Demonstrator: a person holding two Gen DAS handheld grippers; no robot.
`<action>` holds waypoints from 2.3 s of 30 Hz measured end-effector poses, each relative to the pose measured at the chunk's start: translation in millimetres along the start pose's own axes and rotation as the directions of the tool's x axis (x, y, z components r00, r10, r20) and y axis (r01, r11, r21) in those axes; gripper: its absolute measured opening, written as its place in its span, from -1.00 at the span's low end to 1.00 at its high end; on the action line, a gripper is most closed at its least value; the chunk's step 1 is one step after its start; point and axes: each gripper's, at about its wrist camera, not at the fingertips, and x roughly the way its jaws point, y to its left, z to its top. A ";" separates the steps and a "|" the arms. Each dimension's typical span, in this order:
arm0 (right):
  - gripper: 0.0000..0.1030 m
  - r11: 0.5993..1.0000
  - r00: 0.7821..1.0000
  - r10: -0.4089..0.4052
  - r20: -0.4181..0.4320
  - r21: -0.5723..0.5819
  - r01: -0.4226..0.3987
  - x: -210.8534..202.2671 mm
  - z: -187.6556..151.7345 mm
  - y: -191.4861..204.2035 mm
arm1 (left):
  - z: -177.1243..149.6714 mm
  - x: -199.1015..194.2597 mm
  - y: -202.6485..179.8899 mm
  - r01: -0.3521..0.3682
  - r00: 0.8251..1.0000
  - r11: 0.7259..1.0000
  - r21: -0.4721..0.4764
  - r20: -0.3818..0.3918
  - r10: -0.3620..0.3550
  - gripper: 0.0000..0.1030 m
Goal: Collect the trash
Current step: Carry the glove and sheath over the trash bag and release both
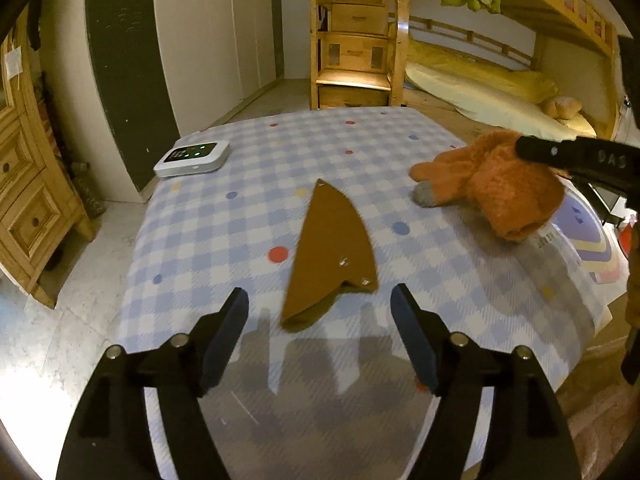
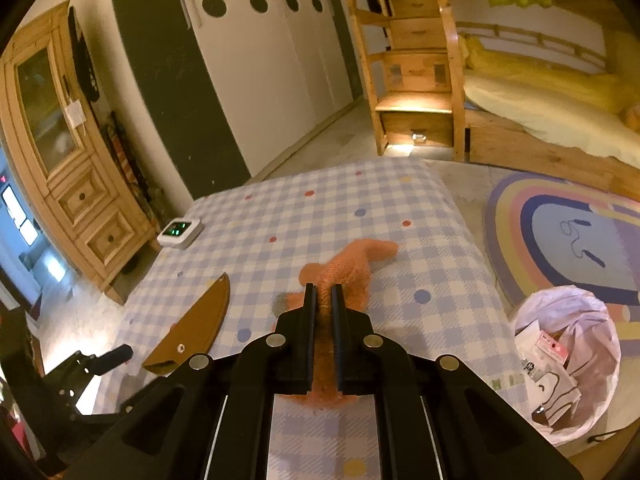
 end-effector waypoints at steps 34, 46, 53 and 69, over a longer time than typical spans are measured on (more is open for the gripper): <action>-0.86 0.995 0.985 -0.054 0.165 0.088 0.039 -79.5 12.9 -57.0 | 53.1 -20.9 -80.6 0.191 0.965 0.982 0.015 0.183 -0.190 0.02; -0.86 0.961 0.950 -0.271 0.155 0.093 0.259 -126.9 -22.2 -125.1 | 53.8 0.4 -192.6 0.363 0.916 0.914 0.181 0.113 -0.386 0.02; -0.86 0.947 0.950 -0.287 0.123 0.182 0.263 -126.1 -31.9 -178.2 | 62.9 30.0 -259.2 0.442 0.884 0.865 0.239 0.046 -0.464 0.02; -0.43 0.889 0.943 -0.326 0.063 0.358 0.284 -100.7 -44.4 -266.0 | 87.4 66.6 -307.3 0.481 0.867 0.845 0.234 0.014 -0.498 0.38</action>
